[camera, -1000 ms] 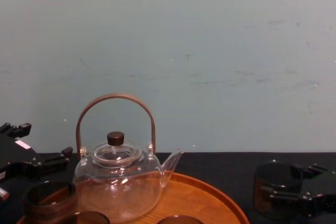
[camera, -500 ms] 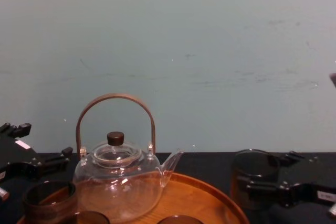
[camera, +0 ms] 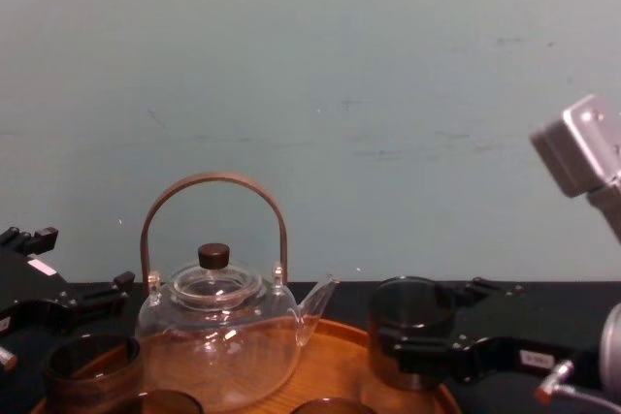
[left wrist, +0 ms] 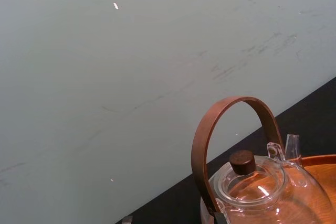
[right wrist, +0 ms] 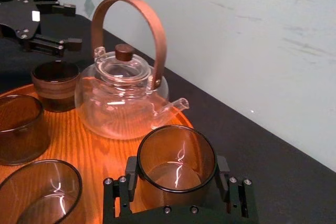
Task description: Pick up the glass from the table and place it on the tray.
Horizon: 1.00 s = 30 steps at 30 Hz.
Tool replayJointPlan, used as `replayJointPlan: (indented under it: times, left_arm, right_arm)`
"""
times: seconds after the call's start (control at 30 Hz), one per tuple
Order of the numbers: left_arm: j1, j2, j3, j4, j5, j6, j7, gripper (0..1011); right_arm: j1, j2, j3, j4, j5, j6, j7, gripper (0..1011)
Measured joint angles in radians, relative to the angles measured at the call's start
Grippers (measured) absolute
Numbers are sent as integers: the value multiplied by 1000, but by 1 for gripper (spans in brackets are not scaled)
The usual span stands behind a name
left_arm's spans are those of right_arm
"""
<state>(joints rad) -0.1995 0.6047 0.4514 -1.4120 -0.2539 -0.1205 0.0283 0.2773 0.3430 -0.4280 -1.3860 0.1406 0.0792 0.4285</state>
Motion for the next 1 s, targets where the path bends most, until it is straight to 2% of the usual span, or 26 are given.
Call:
replayJointPlan:
  times: [0.4, 1.0]
  left_arm:
    - [0, 0, 0, 0, 0, 0, 0, 1001]
    - [0, 0, 0, 0, 0, 0, 0, 1001]
  right_arm:
    - [34, -38, -30, 56, -13, -3, -2, 900]
    - [67, -63, -43, 113, -25, -8, -3, 900]
